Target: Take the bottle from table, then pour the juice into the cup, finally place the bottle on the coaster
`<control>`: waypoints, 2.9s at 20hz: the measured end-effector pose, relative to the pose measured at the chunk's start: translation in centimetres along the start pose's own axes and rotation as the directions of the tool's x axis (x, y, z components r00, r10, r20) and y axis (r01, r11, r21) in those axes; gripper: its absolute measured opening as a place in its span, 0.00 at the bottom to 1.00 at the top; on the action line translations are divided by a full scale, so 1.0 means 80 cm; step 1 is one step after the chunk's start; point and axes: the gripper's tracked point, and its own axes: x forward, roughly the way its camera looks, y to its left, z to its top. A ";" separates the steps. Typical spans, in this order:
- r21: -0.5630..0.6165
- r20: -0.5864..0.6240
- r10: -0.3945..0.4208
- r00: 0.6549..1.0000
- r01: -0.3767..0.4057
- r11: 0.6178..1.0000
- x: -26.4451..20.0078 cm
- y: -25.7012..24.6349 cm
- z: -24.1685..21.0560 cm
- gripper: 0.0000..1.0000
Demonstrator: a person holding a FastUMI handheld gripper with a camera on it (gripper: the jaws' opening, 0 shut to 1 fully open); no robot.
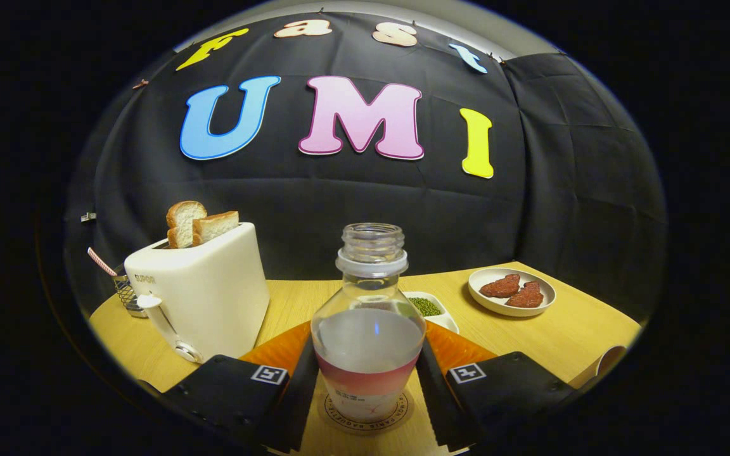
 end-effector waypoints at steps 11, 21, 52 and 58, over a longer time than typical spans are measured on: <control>-0.009 0.010 0.009 1.000 -0.009 1.000 -0.134 -0.010 0.045 0.97; 0.003 0.138 0.086 0.987 -0.087 0.996 -0.329 -0.030 0.169 0.97; -0.050 0.145 0.214 0.966 -0.209 0.977 -0.460 -0.058 0.173 0.97; -0.063 0.122 0.222 0.967 -0.216 0.974 -0.465 -0.059 0.160 0.97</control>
